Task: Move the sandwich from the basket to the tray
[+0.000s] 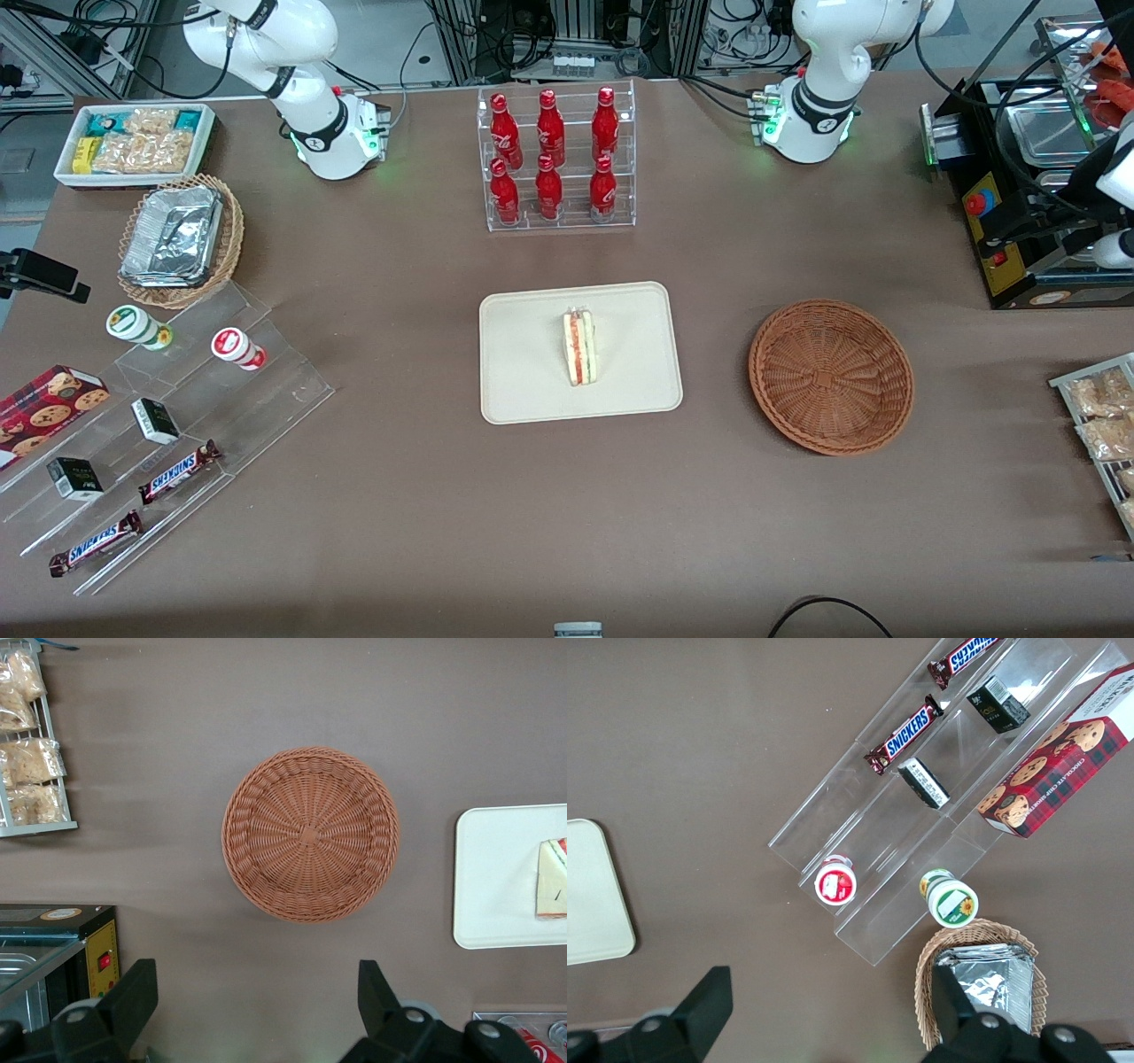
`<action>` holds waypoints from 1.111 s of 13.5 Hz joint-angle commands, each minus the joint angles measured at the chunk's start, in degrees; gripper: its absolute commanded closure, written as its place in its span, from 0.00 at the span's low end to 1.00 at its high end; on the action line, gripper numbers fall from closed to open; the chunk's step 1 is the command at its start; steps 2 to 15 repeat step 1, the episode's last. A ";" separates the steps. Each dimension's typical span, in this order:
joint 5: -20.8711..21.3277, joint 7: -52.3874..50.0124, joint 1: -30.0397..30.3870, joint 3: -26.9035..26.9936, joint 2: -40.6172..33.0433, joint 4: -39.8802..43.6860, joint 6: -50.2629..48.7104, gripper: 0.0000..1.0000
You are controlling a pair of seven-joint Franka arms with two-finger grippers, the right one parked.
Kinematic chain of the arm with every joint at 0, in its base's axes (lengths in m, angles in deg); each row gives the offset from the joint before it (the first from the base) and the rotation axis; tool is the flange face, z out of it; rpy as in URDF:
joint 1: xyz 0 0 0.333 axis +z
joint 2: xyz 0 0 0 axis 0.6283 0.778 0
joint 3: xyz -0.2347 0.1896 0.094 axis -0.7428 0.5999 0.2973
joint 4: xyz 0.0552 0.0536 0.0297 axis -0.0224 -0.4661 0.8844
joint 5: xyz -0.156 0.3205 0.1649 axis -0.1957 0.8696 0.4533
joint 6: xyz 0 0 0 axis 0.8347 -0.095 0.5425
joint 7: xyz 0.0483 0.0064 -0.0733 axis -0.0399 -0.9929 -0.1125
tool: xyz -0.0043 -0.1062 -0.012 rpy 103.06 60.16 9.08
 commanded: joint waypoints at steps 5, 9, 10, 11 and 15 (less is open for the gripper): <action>0.07 1.22 1.13 -0.85 0.85 2.07 -1.65 0.00; 0.07 1.22 1.13 -0.85 0.85 2.07 -1.65 0.00; 0.07 1.22 1.13 -0.85 0.85 2.07 -1.65 0.00; 0.07 1.22 1.13 -0.85 0.85 2.07 -1.65 0.00; 0.07 1.22 1.13 -0.85 0.85 2.07 -1.65 0.00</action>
